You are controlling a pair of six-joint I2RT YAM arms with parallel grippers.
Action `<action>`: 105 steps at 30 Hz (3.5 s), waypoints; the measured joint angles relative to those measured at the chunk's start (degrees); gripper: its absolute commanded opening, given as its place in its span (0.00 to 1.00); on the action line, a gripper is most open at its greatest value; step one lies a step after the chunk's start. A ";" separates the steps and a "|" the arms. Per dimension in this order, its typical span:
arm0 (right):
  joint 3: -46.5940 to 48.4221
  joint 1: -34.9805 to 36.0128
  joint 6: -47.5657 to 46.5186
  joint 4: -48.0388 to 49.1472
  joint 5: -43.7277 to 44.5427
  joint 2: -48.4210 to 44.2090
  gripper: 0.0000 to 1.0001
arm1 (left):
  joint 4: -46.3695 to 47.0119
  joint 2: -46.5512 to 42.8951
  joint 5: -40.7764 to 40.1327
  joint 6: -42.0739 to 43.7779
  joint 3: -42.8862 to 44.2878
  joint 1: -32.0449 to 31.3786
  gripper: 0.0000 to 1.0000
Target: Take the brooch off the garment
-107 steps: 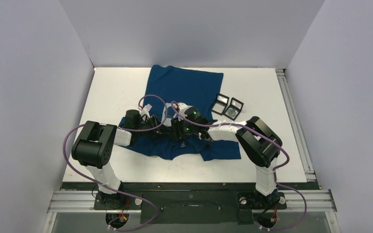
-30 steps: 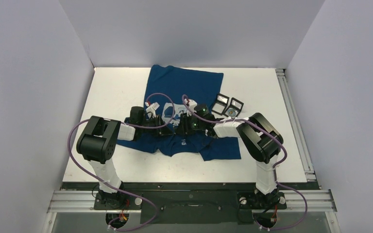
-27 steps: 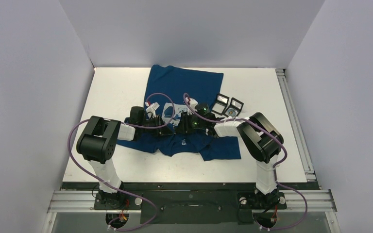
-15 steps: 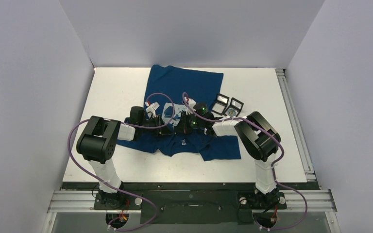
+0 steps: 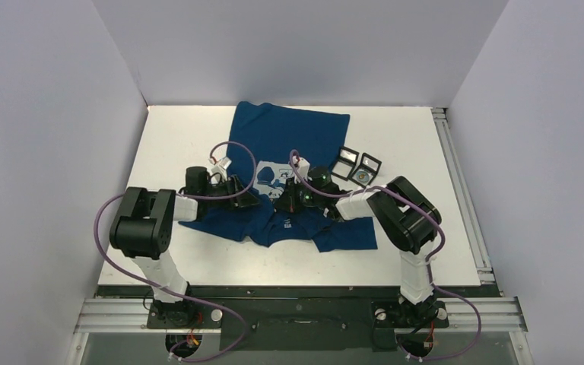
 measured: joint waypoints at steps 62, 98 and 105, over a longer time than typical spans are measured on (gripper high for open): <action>-6.75 0.83 10.08 20.13 -1.55 -2.08 0.00 | 17.81 -4.20 3.89 2.71 -4.52 -2.45 0.22; -7.41 -0.22 5.38 15.65 -1.62 -2.58 0.00 | 17.27 -4.11 3.67 1.09 -5.14 2.45 0.50; -7.37 0.07 -0.15 7.87 -0.76 -5.18 0.00 | 17.35 -4.13 3.65 1.05 -5.29 2.47 0.56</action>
